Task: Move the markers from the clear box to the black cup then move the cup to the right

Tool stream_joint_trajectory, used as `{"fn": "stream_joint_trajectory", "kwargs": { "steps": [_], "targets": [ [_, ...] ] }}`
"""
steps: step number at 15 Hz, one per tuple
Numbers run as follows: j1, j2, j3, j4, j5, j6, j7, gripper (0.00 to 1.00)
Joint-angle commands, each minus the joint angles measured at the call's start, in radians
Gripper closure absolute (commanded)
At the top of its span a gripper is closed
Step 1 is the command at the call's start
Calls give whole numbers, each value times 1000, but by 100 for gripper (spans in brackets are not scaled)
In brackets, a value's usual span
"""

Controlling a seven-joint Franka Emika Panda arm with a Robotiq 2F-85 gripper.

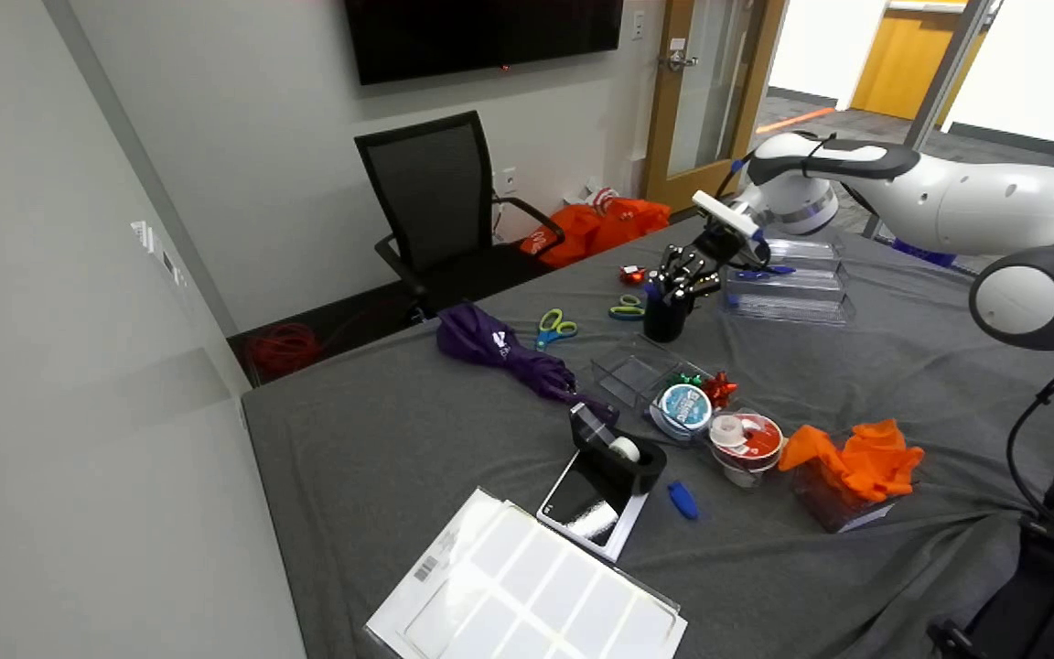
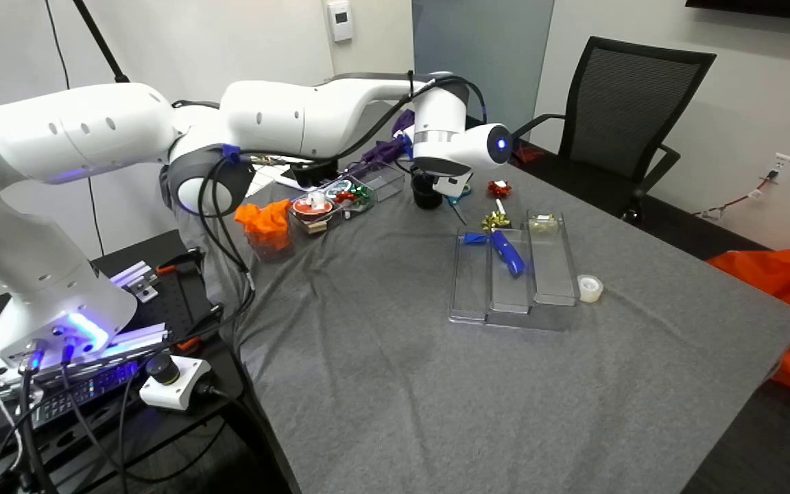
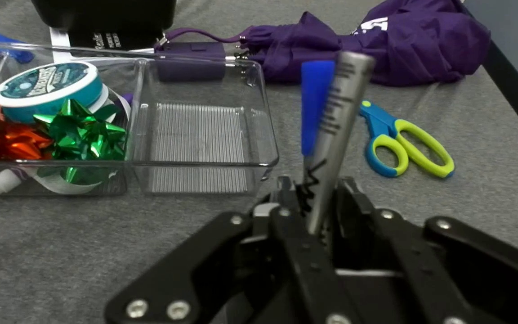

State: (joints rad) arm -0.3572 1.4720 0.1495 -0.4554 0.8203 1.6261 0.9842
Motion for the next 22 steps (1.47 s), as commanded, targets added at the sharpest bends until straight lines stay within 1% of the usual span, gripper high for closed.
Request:
{"fn": "stream_joint_trajectory", "kwargs": {
  "steps": [1,5,6,7,8,9,12,13,18,22],
  "targets": [
    [-12,0,10,0,-34,-1,-10,36],
    [-20,0,25,19,-38,-25,-12,8],
    [-22,0,30,31,-38,-37,-12,3],
    [-25,-1,36,47,-37,-54,-13,5],
    [-28,-1,44,59,-35,-66,-16,1],
    [-30,-1,50,72,-35,-82,-15,0],
    [-35,-10,54,102,-49,-123,11,0],
    [-33,-35,25,72,-41,-104,15,0],
    [-16,-68,-63,65,-123,-24,154,0],
    [29,-81,-149,59,-221,29,261,0]
  ]
}}
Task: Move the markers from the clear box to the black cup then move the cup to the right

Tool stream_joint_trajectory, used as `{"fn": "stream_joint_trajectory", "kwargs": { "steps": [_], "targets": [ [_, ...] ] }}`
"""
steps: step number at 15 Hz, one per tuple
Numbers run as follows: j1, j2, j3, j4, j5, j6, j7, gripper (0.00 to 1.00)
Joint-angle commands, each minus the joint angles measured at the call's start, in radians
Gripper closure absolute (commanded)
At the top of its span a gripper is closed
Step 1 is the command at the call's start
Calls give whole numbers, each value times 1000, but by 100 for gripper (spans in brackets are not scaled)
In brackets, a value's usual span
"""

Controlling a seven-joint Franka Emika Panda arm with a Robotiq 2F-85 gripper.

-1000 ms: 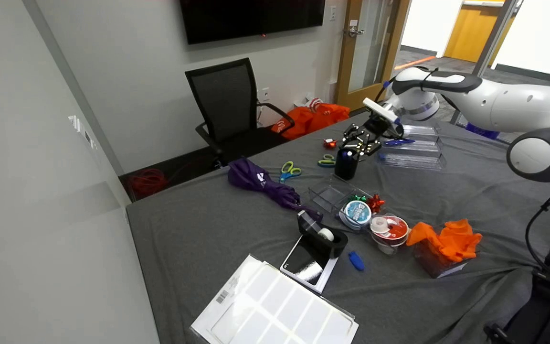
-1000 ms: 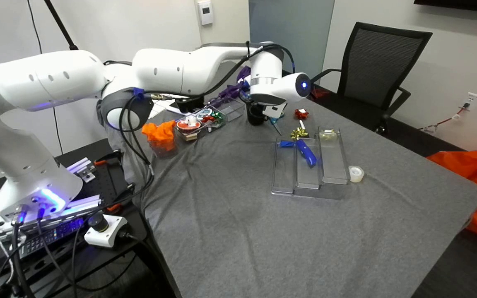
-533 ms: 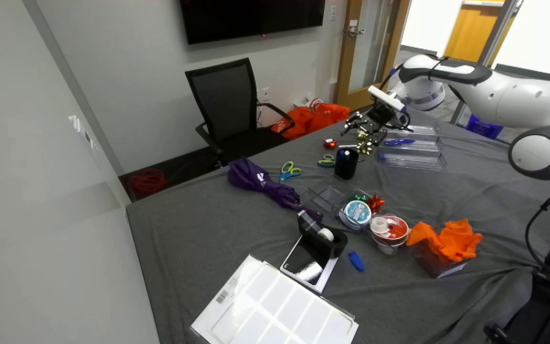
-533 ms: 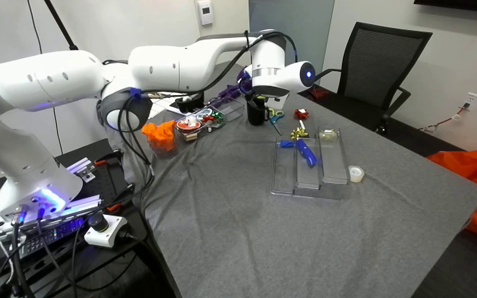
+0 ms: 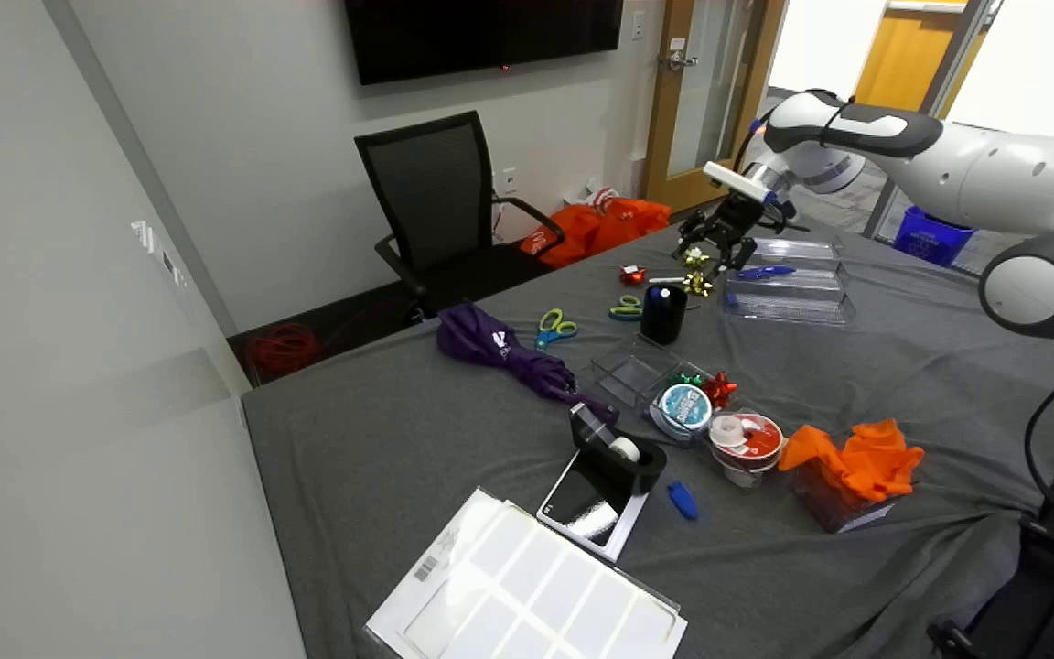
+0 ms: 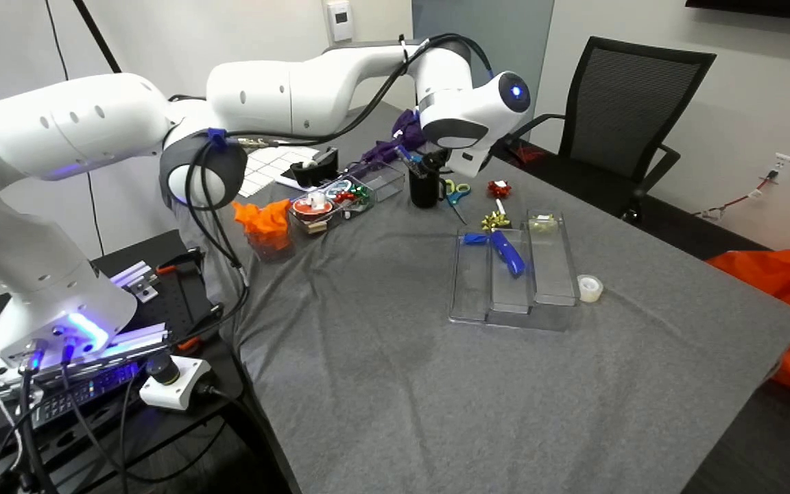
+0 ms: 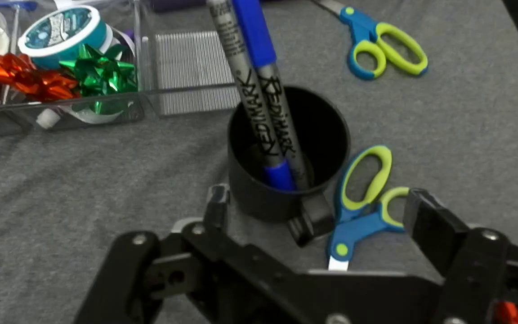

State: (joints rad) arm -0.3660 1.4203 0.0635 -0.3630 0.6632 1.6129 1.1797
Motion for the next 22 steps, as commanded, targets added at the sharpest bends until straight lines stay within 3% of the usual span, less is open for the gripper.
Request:
{"fn": "stream_joint_trajectory", "kwargs": {
  "steps": [1,4,9,17,22],
  "targets": [
    [36,-45,-23,-65,-131,55,73,0],
    [58,-38,2,-60,-231,39,69,0],
    [84,-20,38,-37,-290,63,1,0],
    [122,12,17,-17,-374,140,11,0],
    [146,7,-5,-66,-391,185,19,0]
  ]
}}
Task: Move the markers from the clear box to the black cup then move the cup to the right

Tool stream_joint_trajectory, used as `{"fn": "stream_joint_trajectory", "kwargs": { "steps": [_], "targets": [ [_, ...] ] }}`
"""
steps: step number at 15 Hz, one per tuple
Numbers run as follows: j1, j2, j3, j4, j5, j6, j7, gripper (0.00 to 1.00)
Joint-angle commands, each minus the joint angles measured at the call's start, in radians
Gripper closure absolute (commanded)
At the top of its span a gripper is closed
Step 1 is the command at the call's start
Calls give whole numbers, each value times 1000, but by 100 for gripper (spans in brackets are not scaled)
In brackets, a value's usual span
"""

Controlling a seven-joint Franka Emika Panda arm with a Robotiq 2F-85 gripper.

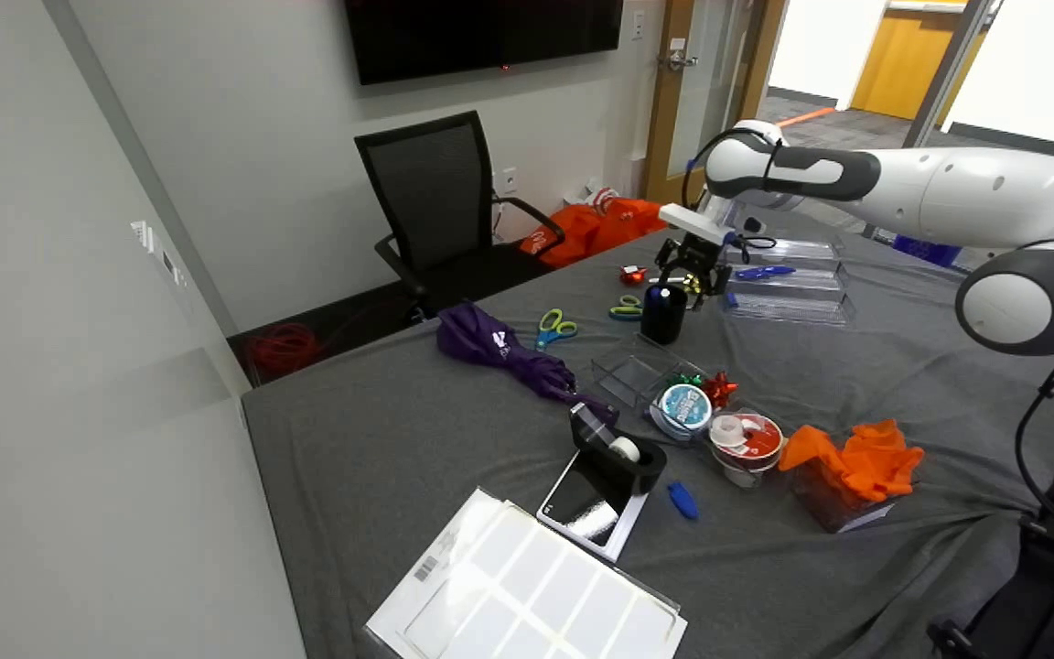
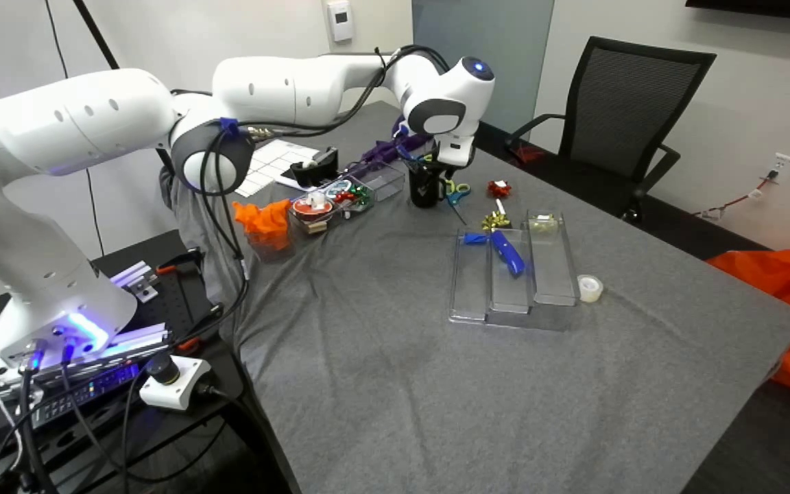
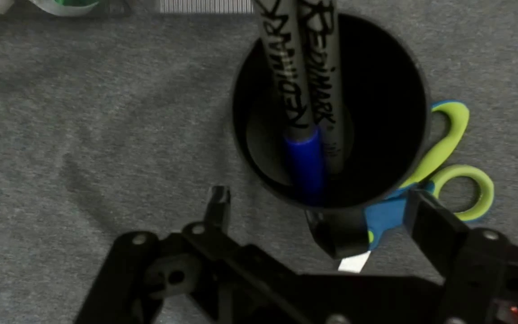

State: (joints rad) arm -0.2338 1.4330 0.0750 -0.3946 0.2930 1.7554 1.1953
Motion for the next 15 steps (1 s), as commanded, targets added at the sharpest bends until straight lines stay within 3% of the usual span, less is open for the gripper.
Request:
{"fn": "stream_joint_trajectory", "kwargs": {
  "steps": [1,5,6,8,15],
  "targets": [
    [18,-2,-21,-38,-25,54,7,0],
    [28,12,-34,-40,-35,97,16,3],
    [30,12,-38,-43,-37,100,20,26],
    [32,10,-43,-48,-40,99,26,31],
    [33,11,-55,-53,-40,93,31,80]
  ]
}}
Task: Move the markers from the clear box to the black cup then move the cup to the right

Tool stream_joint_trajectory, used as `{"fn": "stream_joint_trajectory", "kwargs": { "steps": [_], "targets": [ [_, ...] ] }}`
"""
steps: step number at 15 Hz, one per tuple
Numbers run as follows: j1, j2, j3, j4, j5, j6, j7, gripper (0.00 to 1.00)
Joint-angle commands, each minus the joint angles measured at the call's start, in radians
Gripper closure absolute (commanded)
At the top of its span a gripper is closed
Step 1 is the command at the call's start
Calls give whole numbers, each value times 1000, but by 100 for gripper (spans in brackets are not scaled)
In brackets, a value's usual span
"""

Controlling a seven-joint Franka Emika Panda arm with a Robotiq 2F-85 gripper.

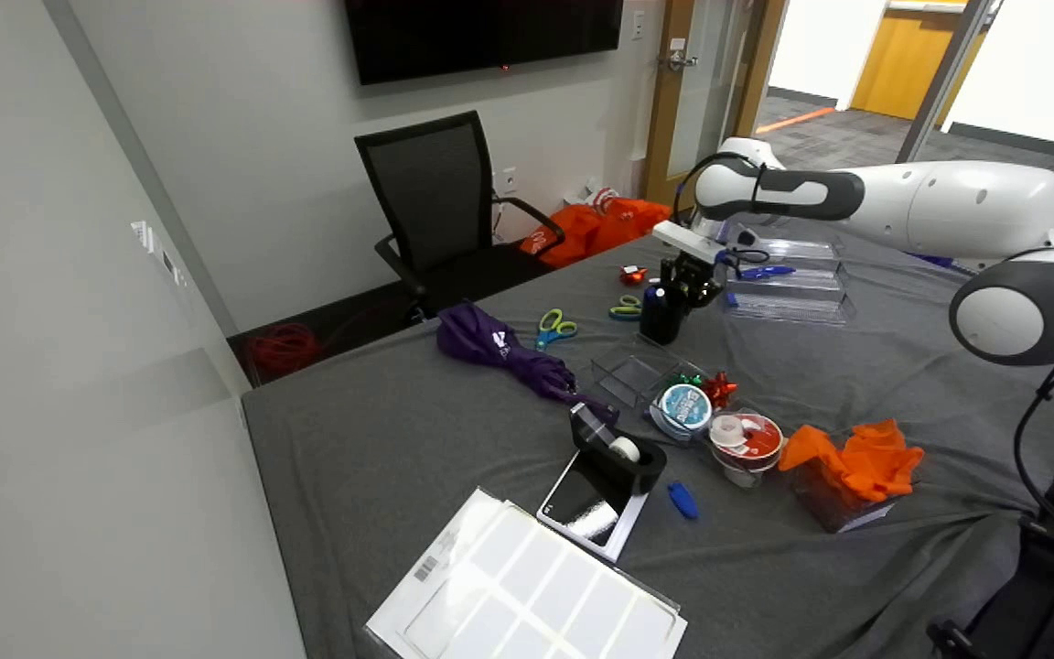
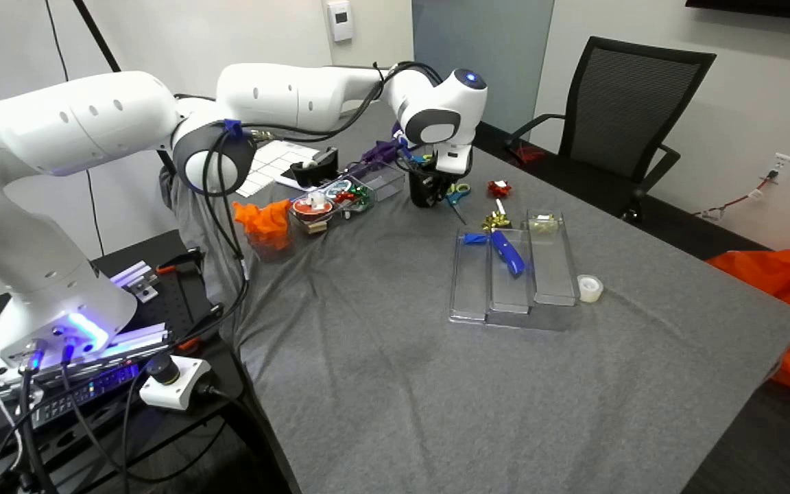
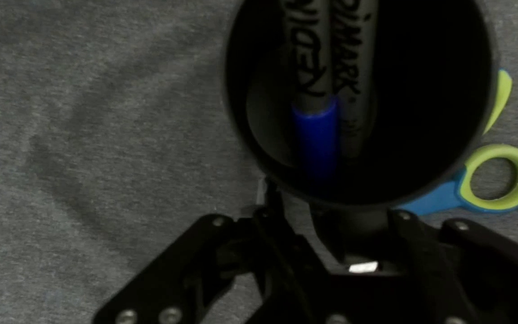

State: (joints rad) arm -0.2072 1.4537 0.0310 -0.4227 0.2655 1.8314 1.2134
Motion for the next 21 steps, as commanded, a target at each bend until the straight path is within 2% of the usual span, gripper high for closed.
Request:
{"fn": "stream_joint_trajectory", "kwargs": {
  "steps": [1,2,3,4,5,10,11,12,14,15,16,17,18,19,21],
  "targets": [
    [6,-10,-13,-25,-13,17,12,88],
    [5,-9,-14,-25,-13,16,10,94],
    [3,44,-3,74,-24,-29,18,99],
    [3,-9,-11,-22,-11,11,2,99],
    [1,-8,-7,-19,-8,11,-4,95],
    [-17,-18,13,-10,7,-26,-57,95],
    [-25,25,27,79,-4,-77,-66,95],
    [-29,-24,18,-2,9,-60,-95,95],
    [-42,-28,16,4,5,-101,-134,95],
    [-51,10,25,78,-9,-147,-146,95],
    [-58,11,22,82,-13,-169,-172,95],
    [-64,-22,9,26,-3,-166,-204,95],
    [-71,-18,6,36,-6,-180,-230,95],
    [-77,16,14,96,-21,-208,-249,95],
    [-77,23,5,106,-34,-214,-286,95]
  ]
}}
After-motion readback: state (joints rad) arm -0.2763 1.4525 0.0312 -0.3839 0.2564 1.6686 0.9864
